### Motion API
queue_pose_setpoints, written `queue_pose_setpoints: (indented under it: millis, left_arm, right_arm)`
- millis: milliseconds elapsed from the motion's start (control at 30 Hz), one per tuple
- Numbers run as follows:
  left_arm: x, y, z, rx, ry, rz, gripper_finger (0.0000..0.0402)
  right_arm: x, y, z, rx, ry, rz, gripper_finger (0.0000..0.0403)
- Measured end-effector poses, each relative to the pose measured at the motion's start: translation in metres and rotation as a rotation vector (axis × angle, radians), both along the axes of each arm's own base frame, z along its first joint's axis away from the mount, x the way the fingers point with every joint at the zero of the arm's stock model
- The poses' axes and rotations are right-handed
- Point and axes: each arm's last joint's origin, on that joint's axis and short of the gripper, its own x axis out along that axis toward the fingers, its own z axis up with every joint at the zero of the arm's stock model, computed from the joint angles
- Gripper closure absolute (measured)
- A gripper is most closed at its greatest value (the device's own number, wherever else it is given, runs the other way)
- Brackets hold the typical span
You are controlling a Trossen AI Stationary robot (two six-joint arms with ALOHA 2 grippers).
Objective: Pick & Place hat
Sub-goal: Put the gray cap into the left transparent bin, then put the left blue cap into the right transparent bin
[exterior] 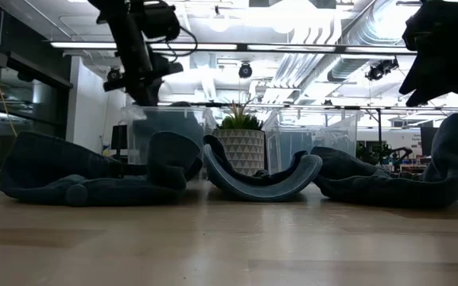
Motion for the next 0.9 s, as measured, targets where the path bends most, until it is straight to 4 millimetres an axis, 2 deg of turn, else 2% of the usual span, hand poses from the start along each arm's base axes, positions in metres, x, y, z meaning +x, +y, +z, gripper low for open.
queue_pose_setpoints:
  millis: [267, 400, 600, 700, 900]
  left_arm:
    - [-0.007, -0.004, 0.055, 0.076, 0.05, 0.01, 0.0401]
    - [-0.005, -0.013, 0.072, 0.111, 0.049, -0.006, 0.0402]
    - [-0.01, -0.033, 0.085, 0.082, 0.081, 0.021, 0.0401]
    - [-0.017, -0.051, 0.09, 0.027, 0.07, 0.002, 0.0401]
    - [-0.025, -0.097, 0.086, -0.069, 0.134, 0.055, 0.0401]
  right_arm:
    - [0.0, 0.0, 0.0, -0.014, 0.007, 0.016, 0.0221]
    - [0.0, 0.0, 0.0, -0.025, 0.012, 0.03, 0.0222]
    - [0.0, 0.0, 0.0, -0.031, 0.016, 0.039, 0.0222]
    - [0.0, 0.0, 0.0, -0.033, 0.021, 0.051, 0.0221]
    - [-0.001, 0.0, -0.001, -0.033, 0.033, 0.071, 0.0221]
